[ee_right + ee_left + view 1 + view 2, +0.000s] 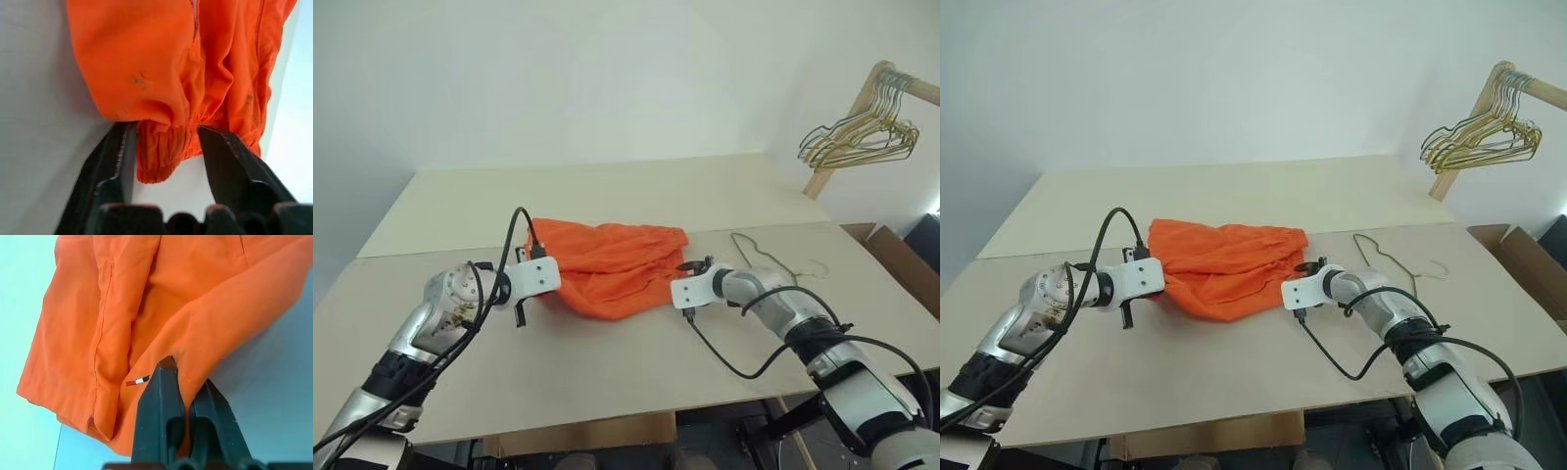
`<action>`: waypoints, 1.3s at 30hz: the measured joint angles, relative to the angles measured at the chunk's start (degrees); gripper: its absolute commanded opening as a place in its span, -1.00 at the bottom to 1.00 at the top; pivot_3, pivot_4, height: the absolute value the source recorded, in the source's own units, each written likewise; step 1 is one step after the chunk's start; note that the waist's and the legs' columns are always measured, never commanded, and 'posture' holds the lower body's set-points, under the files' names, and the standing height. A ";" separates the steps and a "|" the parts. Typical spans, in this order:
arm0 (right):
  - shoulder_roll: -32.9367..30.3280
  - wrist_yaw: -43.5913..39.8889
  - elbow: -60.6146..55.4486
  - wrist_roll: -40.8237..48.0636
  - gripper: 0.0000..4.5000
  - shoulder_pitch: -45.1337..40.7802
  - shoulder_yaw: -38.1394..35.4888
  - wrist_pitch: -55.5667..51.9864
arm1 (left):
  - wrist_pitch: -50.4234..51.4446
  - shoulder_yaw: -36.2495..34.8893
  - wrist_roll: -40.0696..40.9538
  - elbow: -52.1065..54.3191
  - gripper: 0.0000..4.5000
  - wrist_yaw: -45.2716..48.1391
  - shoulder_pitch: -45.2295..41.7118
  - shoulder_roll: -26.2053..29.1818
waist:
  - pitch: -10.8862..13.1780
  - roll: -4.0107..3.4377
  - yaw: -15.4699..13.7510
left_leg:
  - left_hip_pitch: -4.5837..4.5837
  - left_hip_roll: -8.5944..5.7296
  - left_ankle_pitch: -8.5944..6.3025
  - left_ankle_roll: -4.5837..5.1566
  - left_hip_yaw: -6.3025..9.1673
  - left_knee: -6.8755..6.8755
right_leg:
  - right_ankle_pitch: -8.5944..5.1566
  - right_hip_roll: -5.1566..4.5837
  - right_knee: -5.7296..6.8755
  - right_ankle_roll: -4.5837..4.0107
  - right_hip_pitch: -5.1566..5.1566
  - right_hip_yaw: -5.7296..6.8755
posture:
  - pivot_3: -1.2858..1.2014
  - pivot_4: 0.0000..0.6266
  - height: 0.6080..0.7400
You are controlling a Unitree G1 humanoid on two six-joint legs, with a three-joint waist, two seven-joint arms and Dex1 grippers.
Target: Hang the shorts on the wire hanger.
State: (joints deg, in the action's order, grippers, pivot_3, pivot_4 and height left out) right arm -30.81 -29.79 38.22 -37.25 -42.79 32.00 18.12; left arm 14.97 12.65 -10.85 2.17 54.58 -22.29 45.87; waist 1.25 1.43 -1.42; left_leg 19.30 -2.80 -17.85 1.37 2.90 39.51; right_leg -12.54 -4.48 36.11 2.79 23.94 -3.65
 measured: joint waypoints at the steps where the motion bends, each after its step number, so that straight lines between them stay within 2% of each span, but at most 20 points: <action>1: 0.47 0.47 1.40 -0.23 -0.44 -0.50 0.14 0.47 | 0.00 -0.23 0.03 0.29 -1.00 0.03 0.52 0.22 | 0.00 0.00 0.04 | 0.01 0.00 0.01 -0.01 0.00 -0.02 | 0.00 0.00 -0.01 0.00 0.02 0.00 | 0.15 -1.00 1.00; 4: 0.92 1.15 3.69 -0.45 -0.91 -1.20 0.47 1.46 | 0.00 -0.34 0.08 0.65 -1.00 0.10 0.93 0.81 | 0.00 0.00 0.20 | 0.02 -0.01 0.05 -0.08 0.00 -0.12 | 0.00 -0.02 -0.02 0.00 0.08 -0.02 | 0.15 -1.00 1.00; 5: 0.94 1.29 4.01 -0.46 -0.99 -1.25 0.48 1.70 | -0.01 -0.43 0.11 0.74 -1.00 0.10 0.93 0.94 | 0.00 0.00 0.23 | 0.01 -0.01 0.05 -0.09 0.00 -0.13 | 0.00 -0.02 -0.02 0.00 0.08 -0.02 | 0.16 -1.00 1.00; 12: -1.91 -1.14 -0.86 1.42 -0.99 1.58 -0.64 3.28 | -0.06 -1.96 1.54 1.64 -1.00 0.57 2.51 2.11 | 0.00 0.00 0.10 | 0.08 -0.02 0.05 -0.09 0.02 -0.22 | 0.00 -0.04 -0.03 0.00 0.17 -0.02 | 0.16 -1.00 1.00; 16: -10.86 -10.30 -16.35 9.41 -0.99 11.05 -4.26 5.32 | -2.33 -6.27 9.49 7.37 -1.00 9.70 8.89 8.97 | 0.03 -0.03 -0.13 | 0.38 0.07 0.03 -0.05 0.02 -0.24 | 0.00 -0.11 -0.11 0.01 0.36 0.00 | 0.15 -1.00 1.00; 23: -21.86 -22.50 -38.61 24.49 -0.99 22.29 -10.87 5.38 | -4.23 -14.62 19.01 14.11 -1.00 18.90 19.15 16.87 | 0.08 -0.10 -0.36 | -0.10 0.38 -0.14 0.24 -0.15 -0.23 | -0.07 0.05 -0.13 -0.07 -0.16 0.00 | 0.13 -1.00 1.00; 27: -22.25 -25.47 -43.39 30.31 -0.99 23.31 -13.42 3.65 | -4.88 -15.61 19.80 14.59 -1.00 17.95 18.94 16.34 | 0.10 -0.11 -0.63 | -0.70 0.50 -0.21 0.35 -0.25 -0.24 | -0.11 0.12 -0.26 -0.09 -0.88 0.04 | 0.12 -1.00 1.00; 30: -16.41 -23.78 -41.01 31.12 -0.99 18.36 -14.23 -1.04 | -6.08 -12.94 16.14 9.65 -1.00 12.35 10.18 10.79 | 0.13 -0.11 -0.84 | -1.18 0.47 -0.23 0.39 -0.26 -0.24 | -0.13 0.13 -0.32 -0.08 -1.40 0.07 | 0.12 -1.00 1.00; 33: -9.51 -17.77 -33.71 28.23 -0.99 8.77 -14.80 -5.98 | -7.23 -8.39 9.58 0.11 -1.00 3.93 -2.49 3.61 | 0.11 -0.07 -1.07 | -1.40 0.22 -0.22 0.36 -0.12 -0.25 | -0.10 0.12 -0.31 -0.09 -1.58 0.13 | 0.11 -1.00 1.00; 34: -5.87 -12.74 -26.59 25.33 -0.99 2.41 -14.85 -8.40 | -7.60 -6.47 5.97 -8.58 -1.00 -1.37 -10.86 -0.61 | 0.11 -0.04 -1.29 | -1.31 0.11 -0.11 0.18 -0.04 -0.25 | -0.07 0.08 -0.30 -0.10 -1.44 0.18 | 0.11 -1.00 1.00; 37: -0.58 -1.67 -13.90 20.05 -0.99 -8.76 -15.00 -11.04 | -10.42 -4.61 0.30 -23.87 -1.00 -11.74 -25.58 -5.75 | -0.02 0.15 -1.05 | -0.59 -0.04 0.41 -0.72 0.03 -0.39 | 0.01 -0.04 -0.12 -0.14 -0.51 0.14 | 0.11 -1.00 1.00; 39: 2.50 7.84 -3.20 17.10 -0.99 -16.32 -15.26 -11.87 | -13.78 -4.03 -3.23 -37.15 -1.00 -21.18 -36.36 -9.01 | -0.05 0.22 -0.70 | 0.32 -0.19 0.50 -0.88 0.03 -0.35 | 0.04 -0.18 0.11 -0.12 0.50 0.11 | 0.11 -1.00 1.00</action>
State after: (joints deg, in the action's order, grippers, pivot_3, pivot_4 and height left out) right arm -28.31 -21.95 35.03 -20.14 -59.11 16.74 6.25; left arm 1.19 8.62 -14.08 -34.98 33.40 -58.65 36.87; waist 1.20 1.65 -2.11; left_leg 19.61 -3.00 -17.35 0.49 2.93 39.16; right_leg -12.49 -4.66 36.22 2.68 24.44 -3.54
